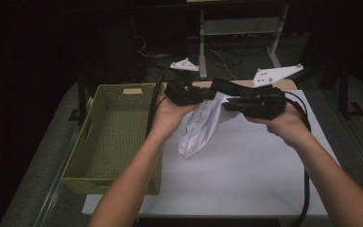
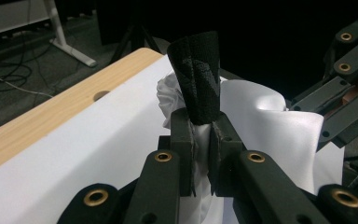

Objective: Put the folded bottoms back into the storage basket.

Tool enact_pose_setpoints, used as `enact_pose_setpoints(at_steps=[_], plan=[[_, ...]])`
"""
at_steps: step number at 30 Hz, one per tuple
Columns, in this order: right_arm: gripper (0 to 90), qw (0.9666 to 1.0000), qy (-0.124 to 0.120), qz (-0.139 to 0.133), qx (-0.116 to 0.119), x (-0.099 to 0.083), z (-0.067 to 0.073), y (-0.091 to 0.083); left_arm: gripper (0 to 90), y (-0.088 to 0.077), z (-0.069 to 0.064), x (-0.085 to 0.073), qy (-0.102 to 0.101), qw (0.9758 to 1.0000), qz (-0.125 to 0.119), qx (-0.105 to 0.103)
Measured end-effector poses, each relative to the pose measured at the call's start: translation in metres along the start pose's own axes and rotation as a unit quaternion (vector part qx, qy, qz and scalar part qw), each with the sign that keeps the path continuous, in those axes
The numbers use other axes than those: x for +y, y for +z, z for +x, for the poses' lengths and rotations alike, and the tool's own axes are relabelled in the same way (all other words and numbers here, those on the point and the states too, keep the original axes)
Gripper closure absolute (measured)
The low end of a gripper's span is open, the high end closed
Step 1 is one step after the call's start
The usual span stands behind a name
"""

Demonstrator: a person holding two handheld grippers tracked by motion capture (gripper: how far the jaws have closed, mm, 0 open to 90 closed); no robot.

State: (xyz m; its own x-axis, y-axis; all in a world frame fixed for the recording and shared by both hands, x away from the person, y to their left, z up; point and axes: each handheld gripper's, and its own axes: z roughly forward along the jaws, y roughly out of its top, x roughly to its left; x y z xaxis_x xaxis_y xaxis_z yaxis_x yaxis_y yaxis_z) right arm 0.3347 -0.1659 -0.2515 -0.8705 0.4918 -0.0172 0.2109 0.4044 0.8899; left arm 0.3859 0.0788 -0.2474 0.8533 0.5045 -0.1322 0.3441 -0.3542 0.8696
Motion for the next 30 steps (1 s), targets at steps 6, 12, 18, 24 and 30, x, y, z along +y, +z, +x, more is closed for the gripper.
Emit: enact_pose_setpoints(at_steps=[6,12,18,24,30], plan=[[84.2,0.9998,-0.017,0.004,0.011,0.018,0.007,0.018,81.4,-0.024,0.011,-0.004,-0.001,0.9999,-0.009,0.010],[84.2,0.9992,-0.031,0.009,0.022,0.037,0.019,0.040,81.4,-0.050,0.023,-0.010,-0.005,0.9996,-0.012,0.023],[84.2,0.9984,-0.044,0.009,0.034,0.053,0.029,0.060,81.4,-0.076,0.035,-0.017,-0.010,0.9991,-0.021,0.035],[84.2,0.9979,-0.050,0.008,0.041,0.070,0.037,0.078,81.4,-0.101,0.049,-0.025,-0.029,0.9979,-0.043,0.039],[84.2,0.9968,-0.062,0.005,0.051,0.089,0.047,0.093,81.4,-0.130,0.060,-0.029,-0.036,0.9962,-0.060,0.052]])
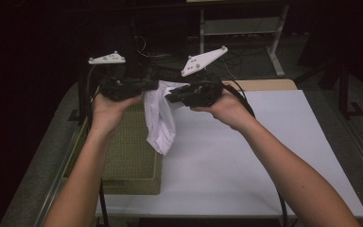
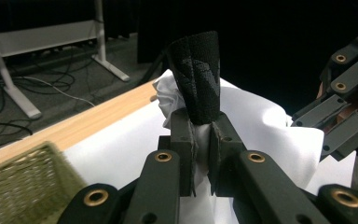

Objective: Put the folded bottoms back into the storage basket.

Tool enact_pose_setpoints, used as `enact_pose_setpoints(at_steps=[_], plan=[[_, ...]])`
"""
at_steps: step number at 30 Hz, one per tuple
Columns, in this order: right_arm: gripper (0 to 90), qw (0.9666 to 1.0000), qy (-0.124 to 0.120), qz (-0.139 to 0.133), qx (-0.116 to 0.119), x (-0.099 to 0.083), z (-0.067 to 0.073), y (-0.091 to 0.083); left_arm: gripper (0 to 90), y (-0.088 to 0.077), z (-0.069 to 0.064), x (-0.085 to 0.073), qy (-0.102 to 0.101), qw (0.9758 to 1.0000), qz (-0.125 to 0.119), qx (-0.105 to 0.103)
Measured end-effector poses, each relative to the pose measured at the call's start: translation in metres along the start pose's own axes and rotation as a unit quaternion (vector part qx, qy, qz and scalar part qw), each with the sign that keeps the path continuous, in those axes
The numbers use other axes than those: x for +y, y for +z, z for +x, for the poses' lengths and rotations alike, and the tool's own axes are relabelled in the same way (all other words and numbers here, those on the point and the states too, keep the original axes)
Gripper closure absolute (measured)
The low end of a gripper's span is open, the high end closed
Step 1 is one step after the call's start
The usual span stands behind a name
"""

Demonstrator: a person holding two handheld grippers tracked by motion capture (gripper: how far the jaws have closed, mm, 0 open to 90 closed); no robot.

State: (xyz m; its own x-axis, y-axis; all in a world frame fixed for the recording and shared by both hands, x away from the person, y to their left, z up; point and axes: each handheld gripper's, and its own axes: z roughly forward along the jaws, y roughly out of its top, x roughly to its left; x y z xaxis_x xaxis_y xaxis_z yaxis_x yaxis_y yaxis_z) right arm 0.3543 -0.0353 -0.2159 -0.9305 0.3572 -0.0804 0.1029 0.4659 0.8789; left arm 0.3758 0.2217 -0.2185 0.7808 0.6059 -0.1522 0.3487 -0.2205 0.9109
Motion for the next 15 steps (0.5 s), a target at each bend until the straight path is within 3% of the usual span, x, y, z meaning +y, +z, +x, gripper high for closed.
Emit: enact_pose_setpoints(at_steps=[7,15], plan=[[84.2,0.9999,-0.012,-0.006,0.010,0.023,0.009,0.018,81.4,-0.032,0.019,-0.003,-0.012,0.9994,-0.019,0.027],[84.2,0.9994,-0.022,-0.001,0.026,0.038,0.018,0.048,81.4,-0.056,0.041,-0.014,-0.017,0.9975,-0.011,0.068]])
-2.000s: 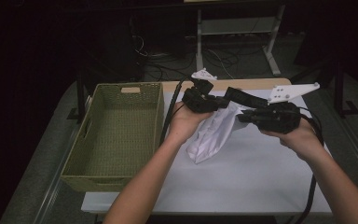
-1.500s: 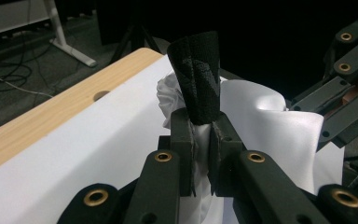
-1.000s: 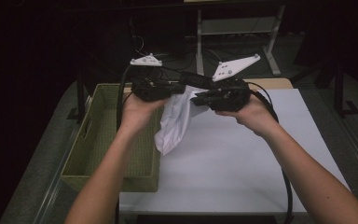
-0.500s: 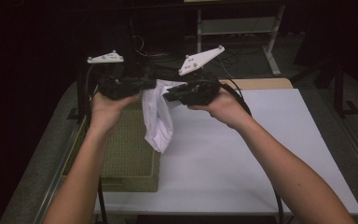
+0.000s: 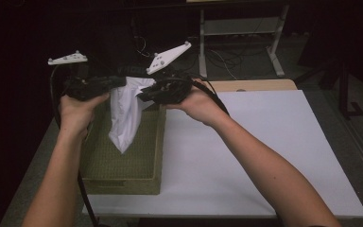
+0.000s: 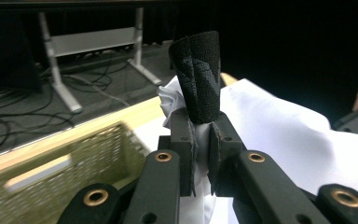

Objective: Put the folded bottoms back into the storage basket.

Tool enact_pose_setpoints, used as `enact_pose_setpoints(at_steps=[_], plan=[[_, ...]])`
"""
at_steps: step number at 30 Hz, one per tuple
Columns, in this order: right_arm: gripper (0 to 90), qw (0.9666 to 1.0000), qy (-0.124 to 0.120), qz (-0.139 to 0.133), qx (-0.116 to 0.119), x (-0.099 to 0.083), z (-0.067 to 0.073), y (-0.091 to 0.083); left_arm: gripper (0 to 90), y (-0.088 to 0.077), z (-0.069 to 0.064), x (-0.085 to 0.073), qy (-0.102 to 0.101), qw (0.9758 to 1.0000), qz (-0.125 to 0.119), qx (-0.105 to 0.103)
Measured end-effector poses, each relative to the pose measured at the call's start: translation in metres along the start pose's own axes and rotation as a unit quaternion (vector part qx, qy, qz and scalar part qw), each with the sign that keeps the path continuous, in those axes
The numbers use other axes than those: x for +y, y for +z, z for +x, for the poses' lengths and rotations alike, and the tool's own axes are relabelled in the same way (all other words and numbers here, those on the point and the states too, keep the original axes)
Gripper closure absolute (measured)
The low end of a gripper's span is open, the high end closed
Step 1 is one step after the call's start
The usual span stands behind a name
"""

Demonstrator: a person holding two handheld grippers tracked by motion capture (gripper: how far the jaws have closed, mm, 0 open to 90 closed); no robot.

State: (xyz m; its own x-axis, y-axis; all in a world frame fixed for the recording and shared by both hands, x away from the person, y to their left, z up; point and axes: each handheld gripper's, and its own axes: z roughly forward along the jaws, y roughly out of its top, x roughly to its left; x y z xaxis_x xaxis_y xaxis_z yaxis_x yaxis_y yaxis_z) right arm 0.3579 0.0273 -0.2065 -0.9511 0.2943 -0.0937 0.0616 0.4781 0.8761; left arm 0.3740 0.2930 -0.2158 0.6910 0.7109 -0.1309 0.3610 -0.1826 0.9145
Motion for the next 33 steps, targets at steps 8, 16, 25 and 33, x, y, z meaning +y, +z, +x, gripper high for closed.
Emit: enact_pose_setpoints(at_steps=[8,16,25,33], plan=[[84.2,0.9997,0.002,0.015,0.020,-0.004,0.009,0.039,81.4,-0.008,0.023,-0.021,0.000,0.9991,0.018,0.039],[84.2,0.9984,0.013,0.027,0.048,-0.019,0.017,0.077,81.3,-0.008,0.049,-0.049,-0.011,0.9971,0.039,0.065],[84.1,0.9969,0.016,0.057,0.052,-0.039,0.021,0.112,81.2,0.003,0.067,-0.079,-0.014,0.9941,0.061,0.088],[84.0,0.9934,0.032,0.099,0.049,-0.071,0.016,0.126,81.1,0.032,0.075,-0.101,-0.029,0.9906,0.096,0.092]])
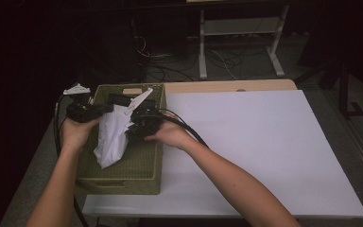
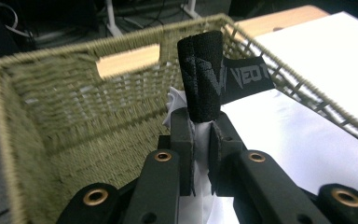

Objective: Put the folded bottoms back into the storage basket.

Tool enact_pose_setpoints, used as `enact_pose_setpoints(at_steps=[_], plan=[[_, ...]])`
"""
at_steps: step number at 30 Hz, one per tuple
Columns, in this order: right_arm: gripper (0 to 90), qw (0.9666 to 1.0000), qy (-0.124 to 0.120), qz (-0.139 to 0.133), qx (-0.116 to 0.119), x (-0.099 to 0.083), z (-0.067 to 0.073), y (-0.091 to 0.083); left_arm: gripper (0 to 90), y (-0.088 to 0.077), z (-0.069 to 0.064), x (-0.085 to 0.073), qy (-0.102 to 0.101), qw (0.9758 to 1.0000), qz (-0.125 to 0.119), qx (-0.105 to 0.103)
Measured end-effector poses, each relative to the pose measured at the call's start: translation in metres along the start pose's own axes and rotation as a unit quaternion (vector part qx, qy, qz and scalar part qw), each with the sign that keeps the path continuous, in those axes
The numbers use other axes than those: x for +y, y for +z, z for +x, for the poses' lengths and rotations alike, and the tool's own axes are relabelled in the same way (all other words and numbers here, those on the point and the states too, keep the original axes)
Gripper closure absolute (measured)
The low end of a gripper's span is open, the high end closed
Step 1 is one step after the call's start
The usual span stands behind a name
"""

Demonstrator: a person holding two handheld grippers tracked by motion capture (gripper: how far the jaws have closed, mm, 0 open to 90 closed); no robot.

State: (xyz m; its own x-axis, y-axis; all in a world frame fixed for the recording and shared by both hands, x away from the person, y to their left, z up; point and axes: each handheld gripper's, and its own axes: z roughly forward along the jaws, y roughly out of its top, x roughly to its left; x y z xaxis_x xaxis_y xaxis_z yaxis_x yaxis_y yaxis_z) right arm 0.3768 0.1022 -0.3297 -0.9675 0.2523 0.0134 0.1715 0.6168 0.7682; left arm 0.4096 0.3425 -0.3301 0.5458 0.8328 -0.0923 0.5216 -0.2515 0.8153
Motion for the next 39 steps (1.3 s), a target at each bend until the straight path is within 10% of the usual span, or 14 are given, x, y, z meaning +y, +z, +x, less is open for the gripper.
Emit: enact_pose_setpoints(at_steps=[9,24,30,39], plan=[[69.0,0.9996,0.015,0.024,0.007,-0.028,-0.004,-0.007,80.6,0.032,-0.006,0.000,0.007,0.9993,0.035,-0.007],[43.3,0.9980,0.049,-0.039,-0.003,-0.037,-0.017,-0.048,77.9,0.051,0.006,0.004,-0.002,0.9975,0.061,0.035],[39.9,0.9969,0.058,-0.051,-0.017,-0.043,-0.026,-0.063,47.7,0.047,0.008,0.007,-0.018,0.9969,0.049,0.059],[35.0,0.9948,0.075,-0.062,-0.031,-0.062,-0.039,-0.084,25.5,0.029,-0.017,0.013,-0.023,0.9991,0.034,0.006]])
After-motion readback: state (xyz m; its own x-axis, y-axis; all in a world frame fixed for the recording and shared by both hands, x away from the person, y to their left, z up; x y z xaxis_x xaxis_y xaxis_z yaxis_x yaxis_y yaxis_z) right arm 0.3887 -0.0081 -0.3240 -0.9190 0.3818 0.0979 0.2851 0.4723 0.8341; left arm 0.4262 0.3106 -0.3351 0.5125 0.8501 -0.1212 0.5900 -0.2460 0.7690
